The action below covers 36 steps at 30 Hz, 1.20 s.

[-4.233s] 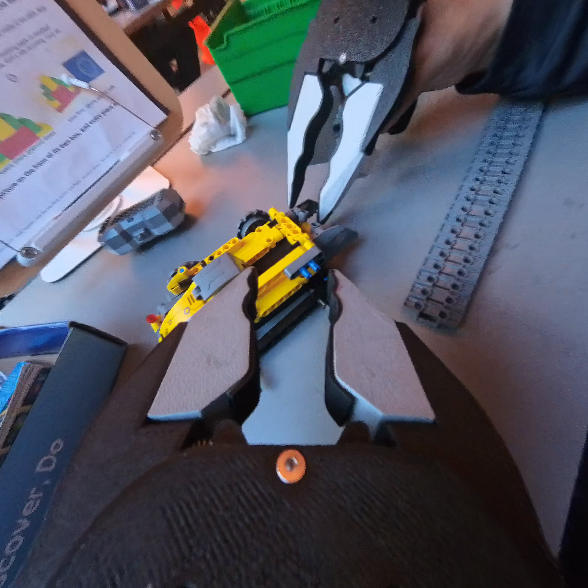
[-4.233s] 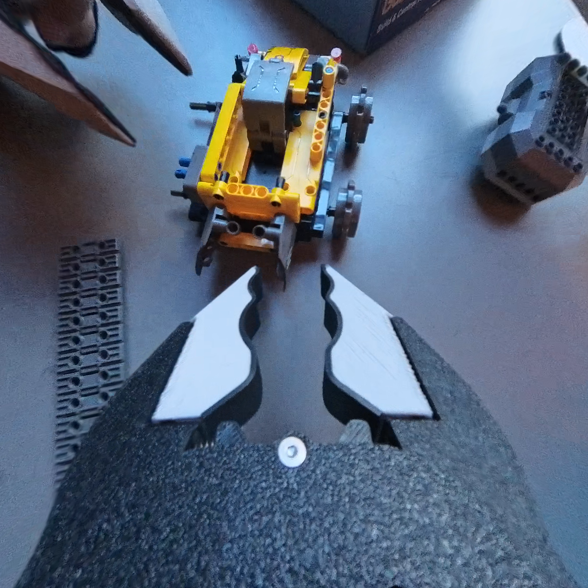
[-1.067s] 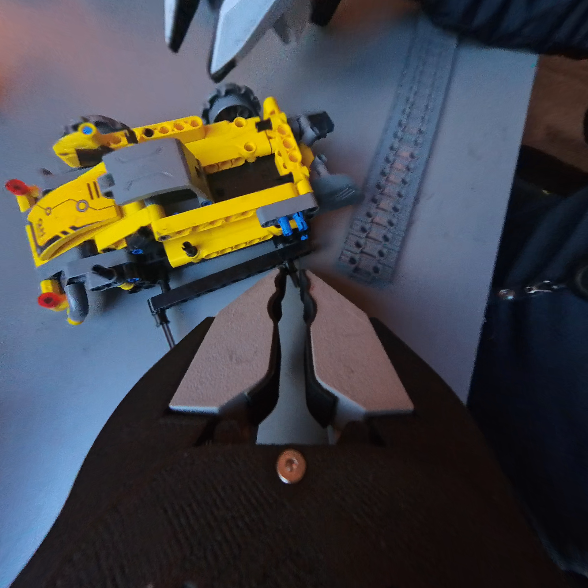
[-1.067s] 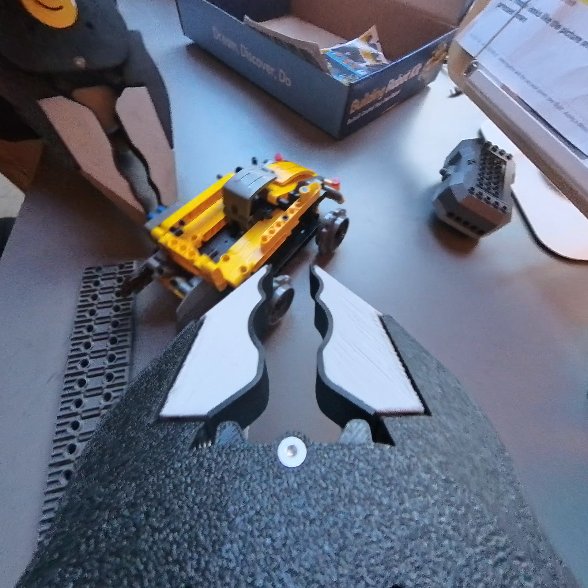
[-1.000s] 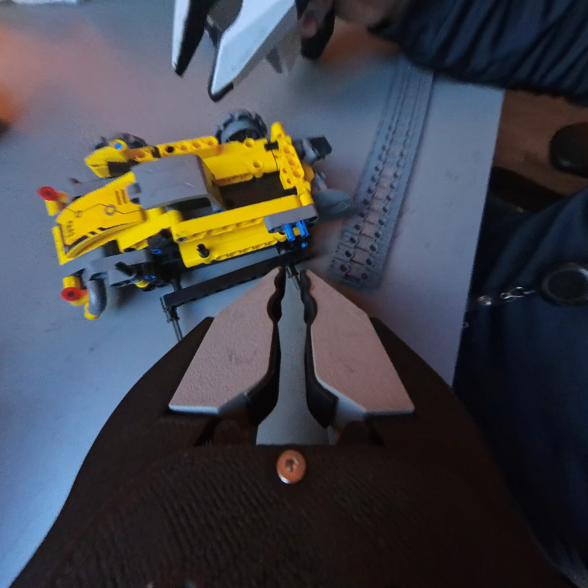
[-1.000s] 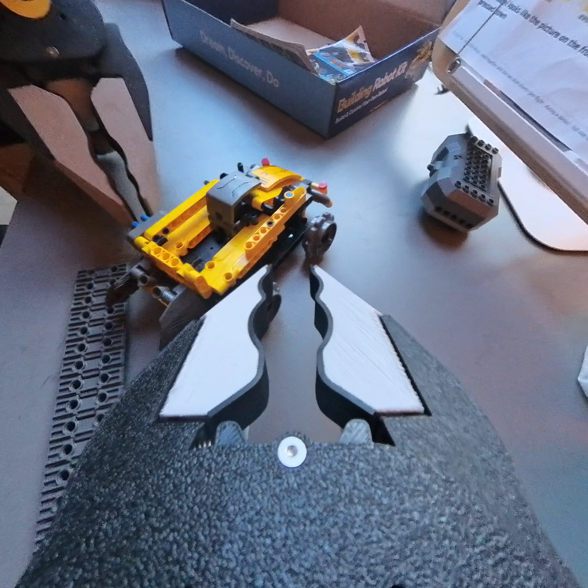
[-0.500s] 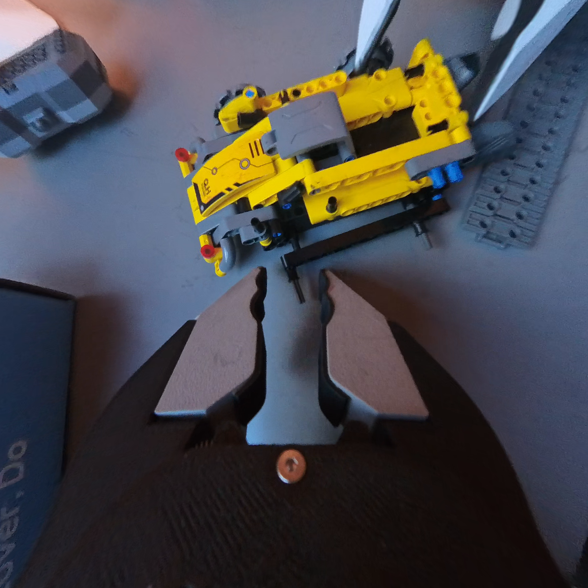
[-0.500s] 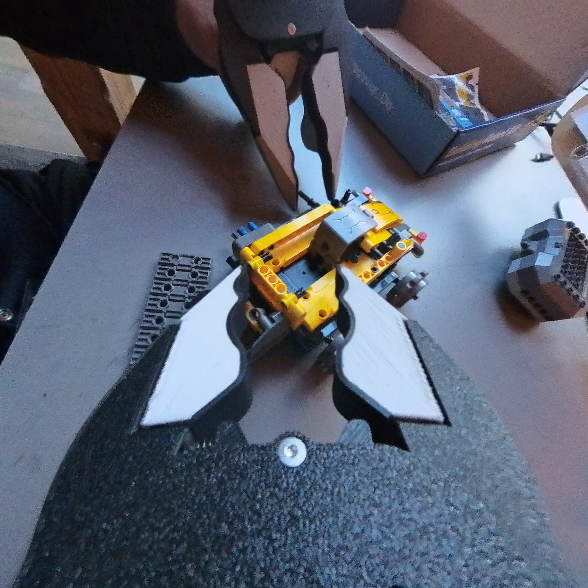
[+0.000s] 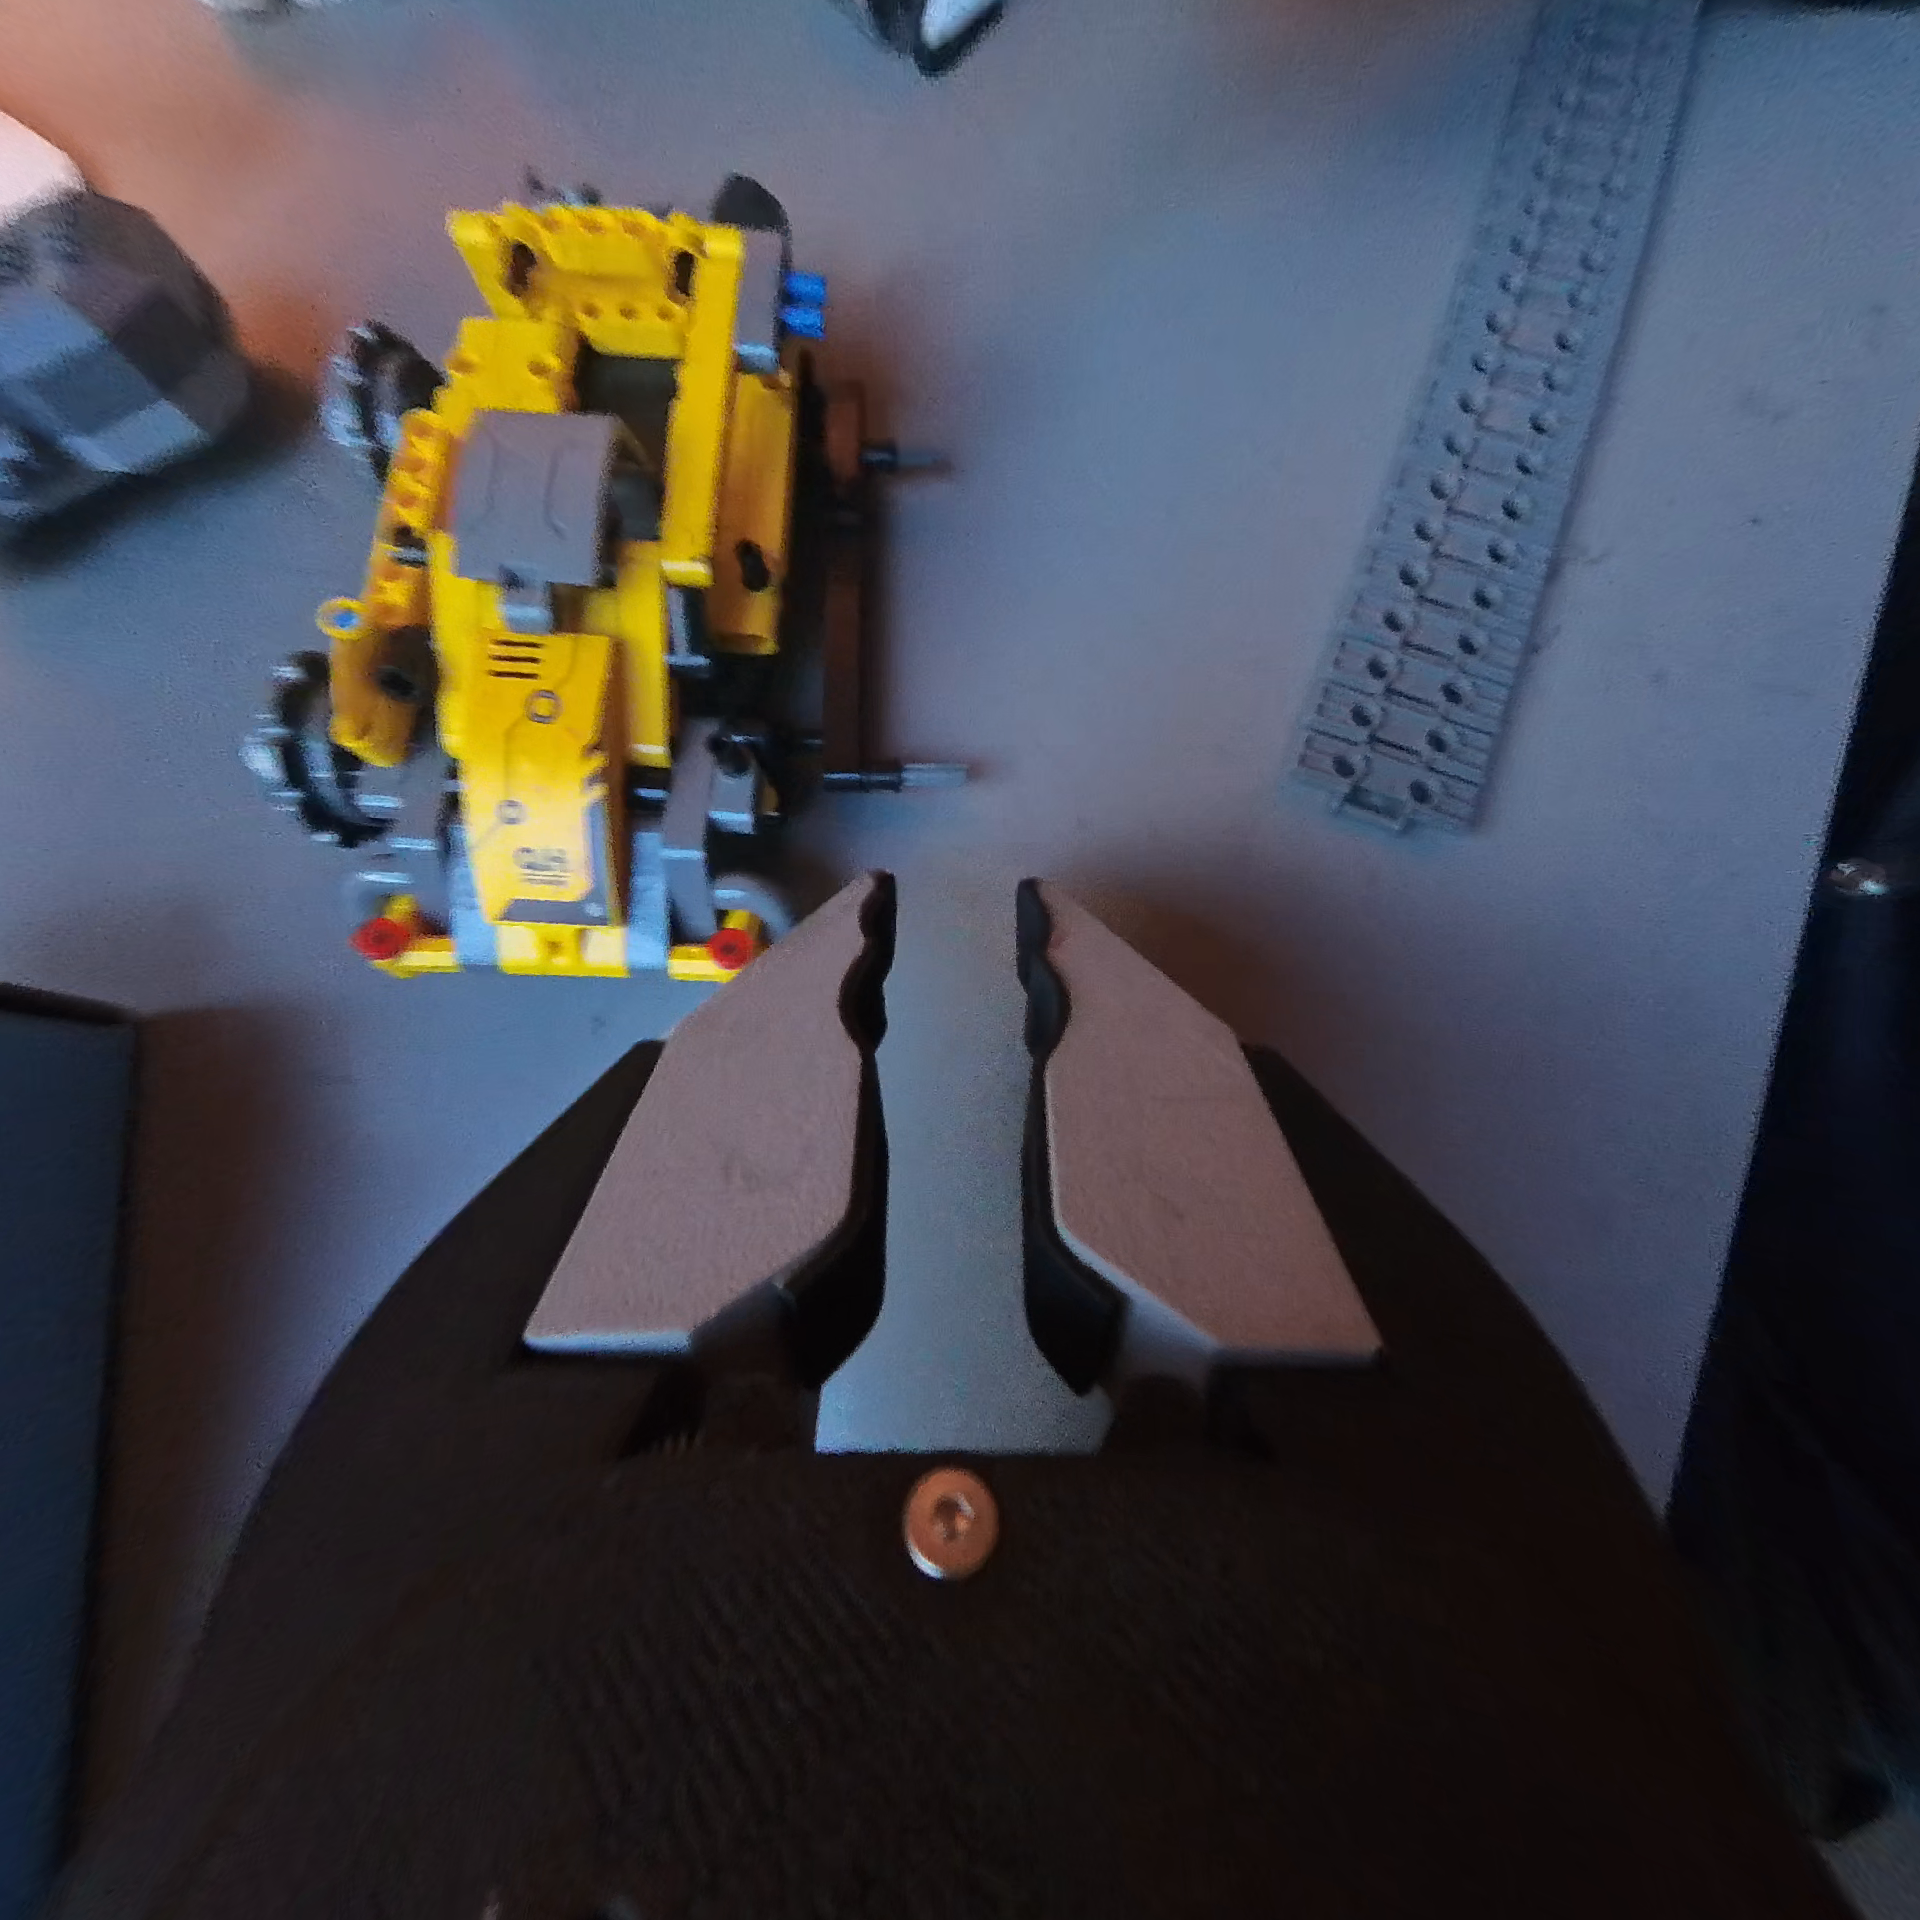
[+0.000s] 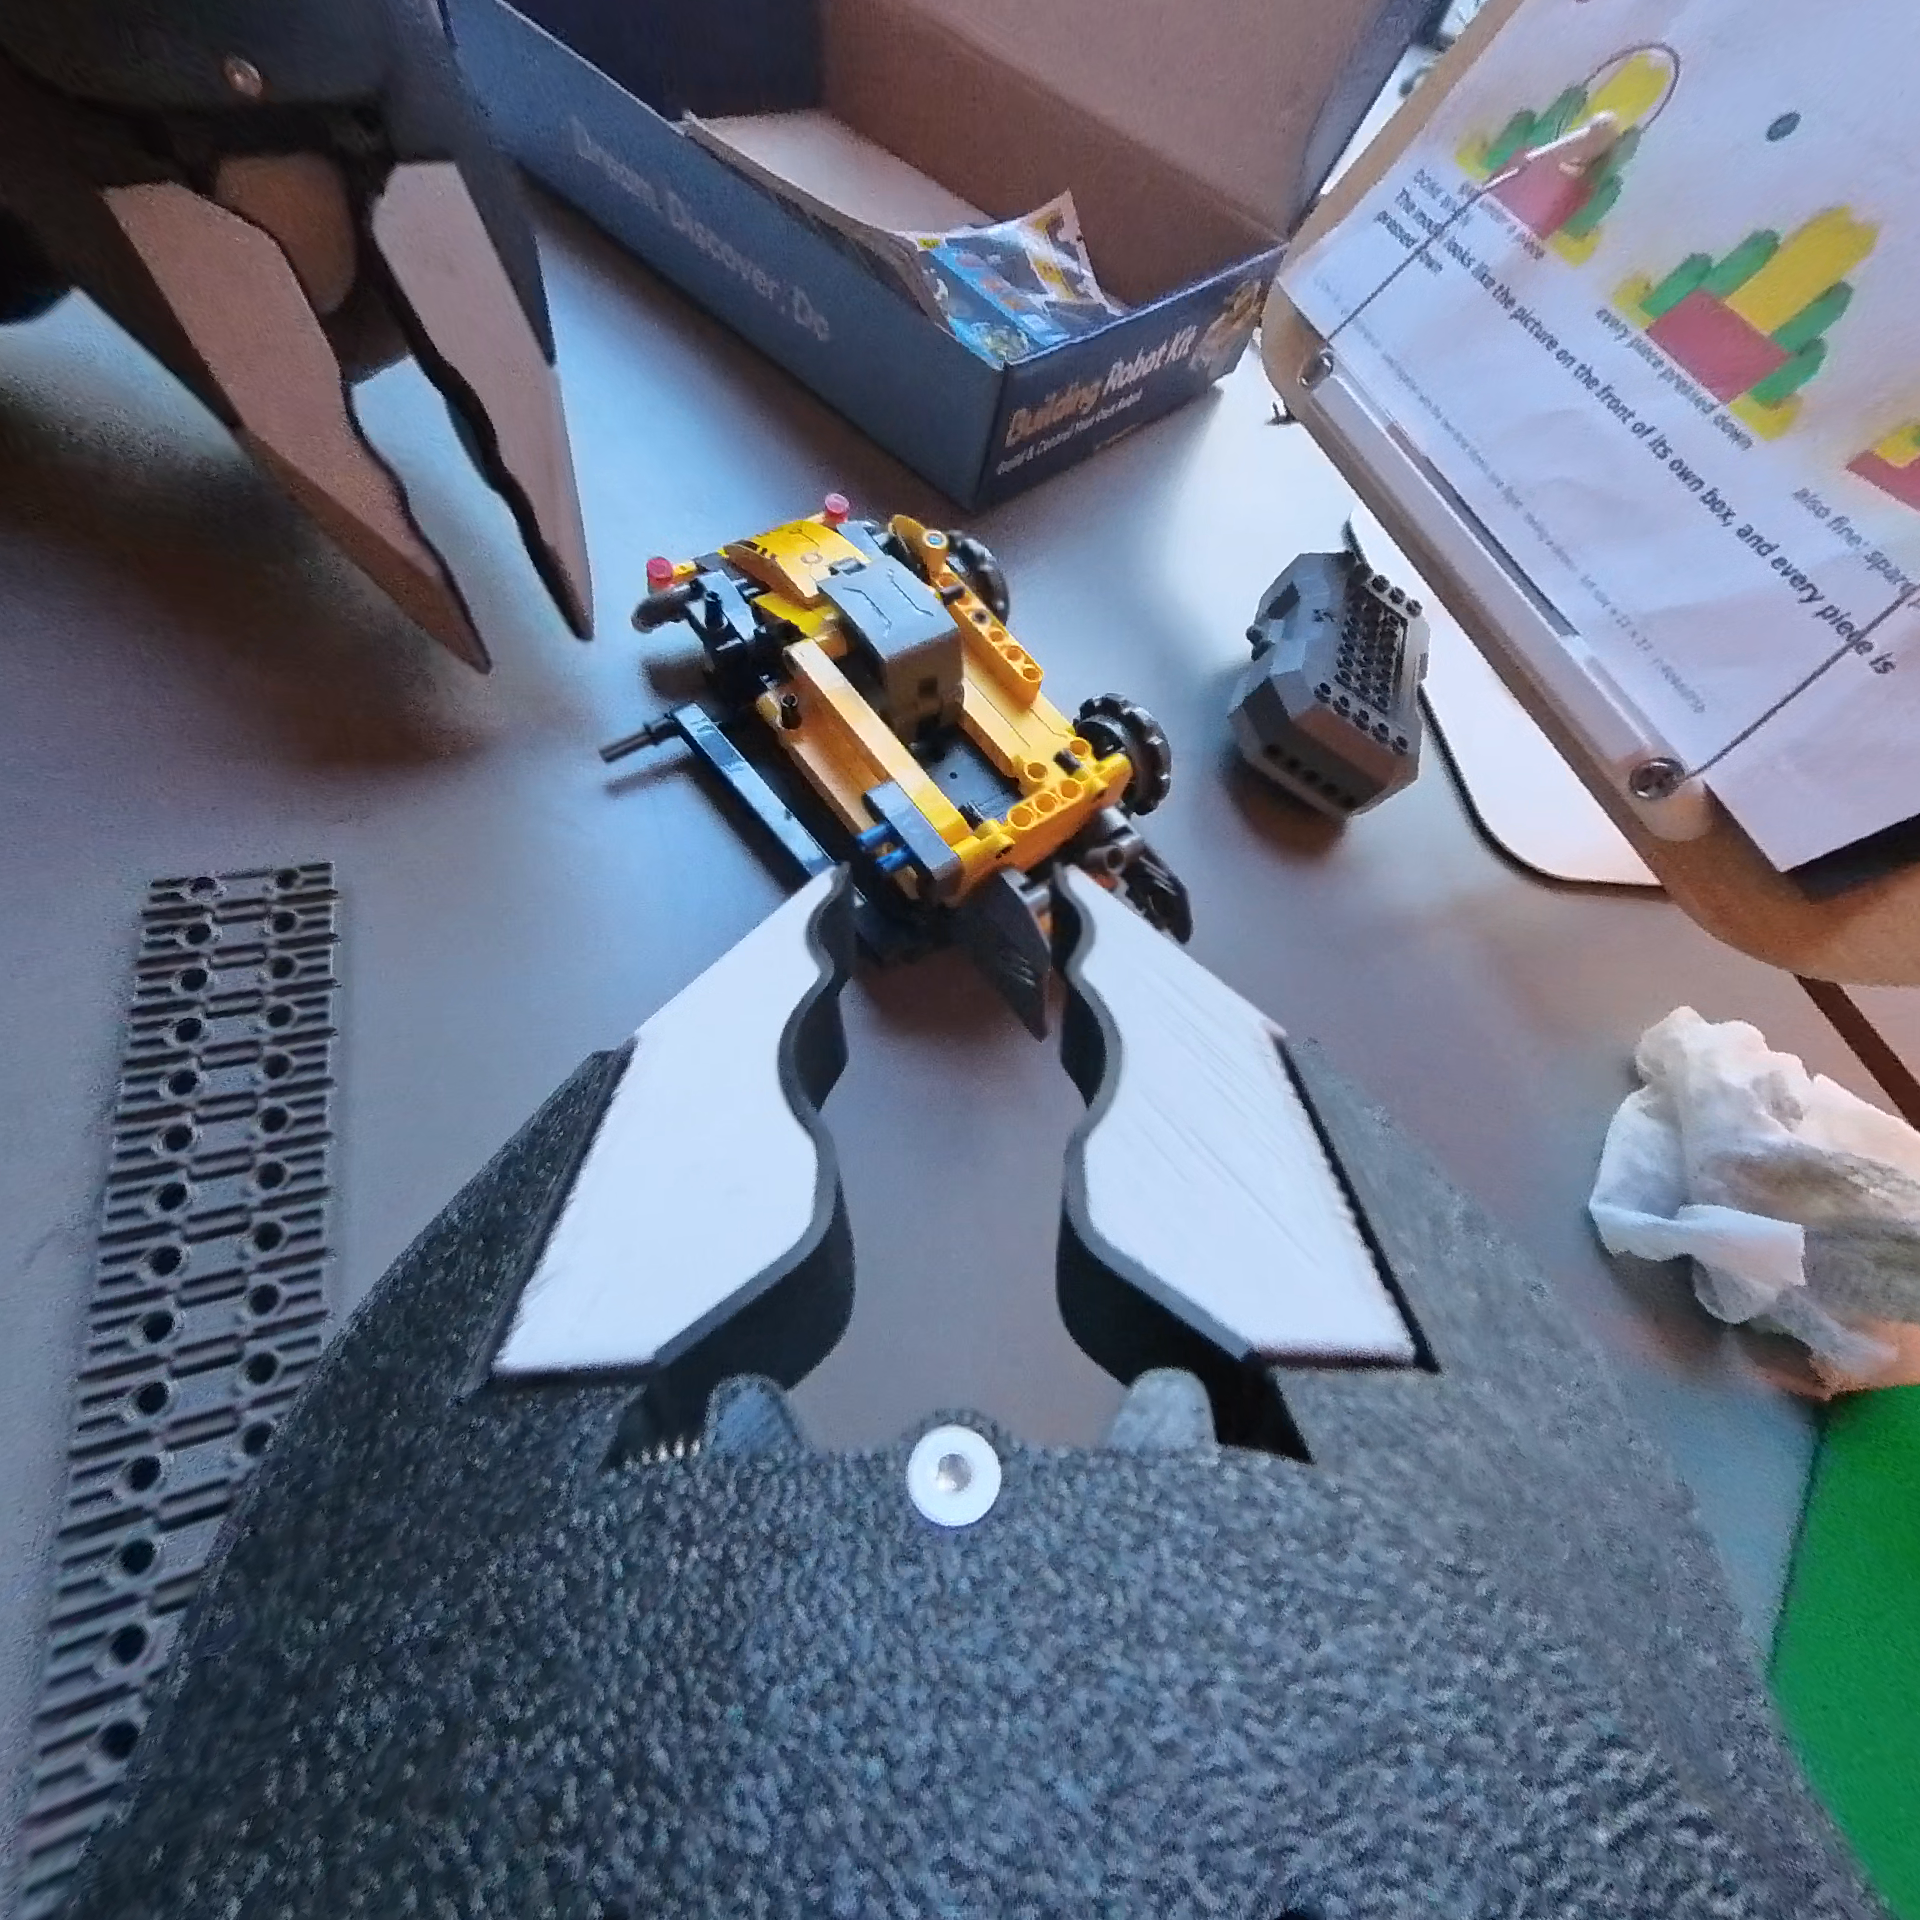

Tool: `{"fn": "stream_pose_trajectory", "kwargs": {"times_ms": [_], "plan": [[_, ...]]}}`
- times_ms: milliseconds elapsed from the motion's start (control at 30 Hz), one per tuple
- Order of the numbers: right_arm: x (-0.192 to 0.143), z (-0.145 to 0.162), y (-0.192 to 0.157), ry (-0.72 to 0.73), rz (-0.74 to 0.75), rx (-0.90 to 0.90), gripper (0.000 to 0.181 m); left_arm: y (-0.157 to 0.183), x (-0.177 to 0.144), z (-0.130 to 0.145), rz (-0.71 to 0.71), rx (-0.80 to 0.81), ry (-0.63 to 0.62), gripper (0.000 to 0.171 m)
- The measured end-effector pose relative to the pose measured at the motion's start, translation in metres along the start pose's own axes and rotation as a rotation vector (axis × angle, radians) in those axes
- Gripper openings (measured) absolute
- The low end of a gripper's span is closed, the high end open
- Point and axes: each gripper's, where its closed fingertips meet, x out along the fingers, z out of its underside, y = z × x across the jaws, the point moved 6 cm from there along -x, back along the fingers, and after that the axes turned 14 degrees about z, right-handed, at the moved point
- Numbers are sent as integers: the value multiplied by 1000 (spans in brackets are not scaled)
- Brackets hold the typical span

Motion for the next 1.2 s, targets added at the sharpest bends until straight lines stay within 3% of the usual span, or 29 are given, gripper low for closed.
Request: {"fn": "stream_pose_trajectory", "kwargs": {"times_ms": [167, 300, 500, 667, 933, 1033, 1100, 1200], "plan": [[8, 2, -21, -43, -90, -18, 15, -24, -23, -14, -267, 63, 12, 31], [10, 8, -10, -73, -16, -29, 14, -29, -17, -28, -222, 41, 42, 39], [4, 12, 4, -65, -97, 139, 15, -39, 0, -25, -267, 81, -48, 40], [10, 17, -9, -110, -100, 47, 15, -44, -3, -28, -258, 30, -52, 29], [14, 19, -12, -122, -62, -18, 19, -44, -10, -35, -217, 70, -60, 36], [13, 17, -11, -102, -56, -14, 18, -43, -4, -29, -195, 72, -125, 32], [13, 16, -11, -93, -53, -13, 17, -38, -3, -29, -184, 111, -136, 17], [13, 15, -12, -89, -57, -13, 17, -37, 0, -27, -175, 121, -157, 15]]}}
